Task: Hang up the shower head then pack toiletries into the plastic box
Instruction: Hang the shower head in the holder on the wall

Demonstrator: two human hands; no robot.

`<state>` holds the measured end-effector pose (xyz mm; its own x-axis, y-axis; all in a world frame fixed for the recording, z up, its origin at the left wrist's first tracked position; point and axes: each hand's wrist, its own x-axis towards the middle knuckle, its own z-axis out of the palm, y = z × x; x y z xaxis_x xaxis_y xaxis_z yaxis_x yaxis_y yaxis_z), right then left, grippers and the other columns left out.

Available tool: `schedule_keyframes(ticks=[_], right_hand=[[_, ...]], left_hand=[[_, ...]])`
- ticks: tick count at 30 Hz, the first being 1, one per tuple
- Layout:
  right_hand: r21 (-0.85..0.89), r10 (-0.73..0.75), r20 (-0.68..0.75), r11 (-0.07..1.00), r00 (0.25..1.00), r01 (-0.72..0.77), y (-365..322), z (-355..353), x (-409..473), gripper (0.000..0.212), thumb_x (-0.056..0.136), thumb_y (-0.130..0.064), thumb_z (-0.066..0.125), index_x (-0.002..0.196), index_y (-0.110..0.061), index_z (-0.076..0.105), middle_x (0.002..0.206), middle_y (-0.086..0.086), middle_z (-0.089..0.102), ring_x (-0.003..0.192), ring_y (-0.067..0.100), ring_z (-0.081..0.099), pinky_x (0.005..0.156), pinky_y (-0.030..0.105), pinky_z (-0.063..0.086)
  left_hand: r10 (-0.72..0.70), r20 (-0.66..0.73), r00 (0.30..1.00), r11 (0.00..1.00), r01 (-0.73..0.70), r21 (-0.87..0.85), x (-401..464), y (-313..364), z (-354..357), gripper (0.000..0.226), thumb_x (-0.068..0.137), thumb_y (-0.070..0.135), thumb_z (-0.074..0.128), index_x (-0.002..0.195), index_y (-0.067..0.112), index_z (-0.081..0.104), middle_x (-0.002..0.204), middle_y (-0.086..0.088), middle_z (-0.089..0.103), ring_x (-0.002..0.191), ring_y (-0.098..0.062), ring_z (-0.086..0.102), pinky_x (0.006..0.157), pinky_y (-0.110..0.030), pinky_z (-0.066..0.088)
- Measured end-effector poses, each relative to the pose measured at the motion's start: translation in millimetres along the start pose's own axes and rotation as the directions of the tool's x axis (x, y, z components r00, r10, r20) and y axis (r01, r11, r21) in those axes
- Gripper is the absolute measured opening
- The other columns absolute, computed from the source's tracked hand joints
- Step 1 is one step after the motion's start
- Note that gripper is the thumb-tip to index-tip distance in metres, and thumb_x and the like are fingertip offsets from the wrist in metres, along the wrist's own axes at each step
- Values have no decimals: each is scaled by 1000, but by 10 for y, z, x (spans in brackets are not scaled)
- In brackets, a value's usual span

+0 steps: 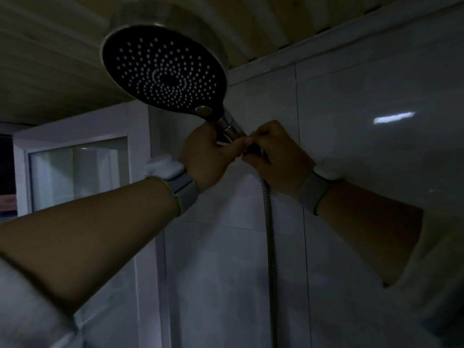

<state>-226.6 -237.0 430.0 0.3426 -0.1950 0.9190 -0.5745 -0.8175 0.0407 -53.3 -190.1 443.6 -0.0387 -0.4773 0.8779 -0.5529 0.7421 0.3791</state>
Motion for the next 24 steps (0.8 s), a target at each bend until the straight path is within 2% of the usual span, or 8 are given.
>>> schedule_keyframes(ticks=[3, 5, 7, 9, 14, 17, 21, 24], right_hand=[[-29, -8, 35, 1000, 999, 9, 11, -28, 8, 34, 91, -29, 68, 117, -8, 66, 121, 11, 50, 84, 13, 52, 76, 9, 41], [-71, 21, 12, 997, 1000, -20, -11, -20, 15, 36, 88, -38, 70, 113, -12, 68, 118, 5, 50, 85, 12, 52, 75, 15, 43], [-65, 51, -31, 996, 998, -53, -21, -7, 19, 36, 85, -40, 72, 109, -13, 69, 114, 0, 49, 85, 10, 51, 73, 8, 38], [-62, 53, -16, 997, 998, -54, -20, -1, 17, 33, 86, -37, 72, 108, -13, 69, 115, 2, 49, 84, 10, 51, 72, 6, 36], [-73, 43, 55, 997, 998, -39, -52, -66, 32, 32, 87, -32, 71, 109, -9, 69, 116, 6, 51, 89, 17, 56, 81, 26, 48], [-20, 57, 94, 998, 994, -56, -97, -113, 11, 25, 88, -24, 69, 110, -13, 64, 113, 2, 48, 92, 16, 54, 85, 32, 51], [156, 173, 17, 973, 985, -173, -188, -172, -30, 47, 80, -47, 54, 114, -13, 57, 113, 8, 58, 94, 20, 59, 82, 33, 52], [129, 171, -28, 978, 985, -166, -248, -197, -17, 35, 83, -27, 54, 113, -10, 57, 110, 9, 59, 87, 13, 56, 76, 26, 49]], left_hand=[[28, -36, 999, 998, -27, 49, 1, -16, 21, 40, 82, 52, 73, 105, 19, 67, 99, 2, 73, 83, -18, 72, 78, -46, 61], [12, 78, 997, 1000, -10, -27, 49, -6, -61, 32, 84, 44, 75, 108, 23, 66, 105, 2, 73, 90, -18, 72, 82, -46, 61], [6, 195, 981, 999, 3, -48, 87, 23, -146, 29, 86, 37, 74, 111, 24, 65, 110, 3, 71, 97, -14, 71, 85, -42, 61], [26, 195, 981, 1000, -25, -7, 80, 42, -158, 31, 87, 36, 74, 113, 22, 64, 110, 4, 71, 95, -12, 71, 83, -38, 62], [56, 95, 994, 998, -54, -24, 12, 45, -84, 40, 87, 35, 74, 118, 11, 64, 108, -1, 71, 93, -15, 70, 76, -38, 62], [72, 110, 991, 997, -73, 8, 34, 44, -97, 43, 85, 39, 75, 117, 12, 65, 106, 0, 71, 94, -16, 70, 84, -41, 60], [54, 200, 978, 991, -77, 107, 41, 19, -137, 50, 86, 40, 74, 127, 15, 59, 119, 4, 64, 101, -10, 64, 89, -25, 53], [-12, 325, 946, 982, -50, 184, 27, -139, -180, 48, 92, 19, 68, 137, 12, 51, 133, -1, 58, 114, -13, 57, 90, -16, 43]])
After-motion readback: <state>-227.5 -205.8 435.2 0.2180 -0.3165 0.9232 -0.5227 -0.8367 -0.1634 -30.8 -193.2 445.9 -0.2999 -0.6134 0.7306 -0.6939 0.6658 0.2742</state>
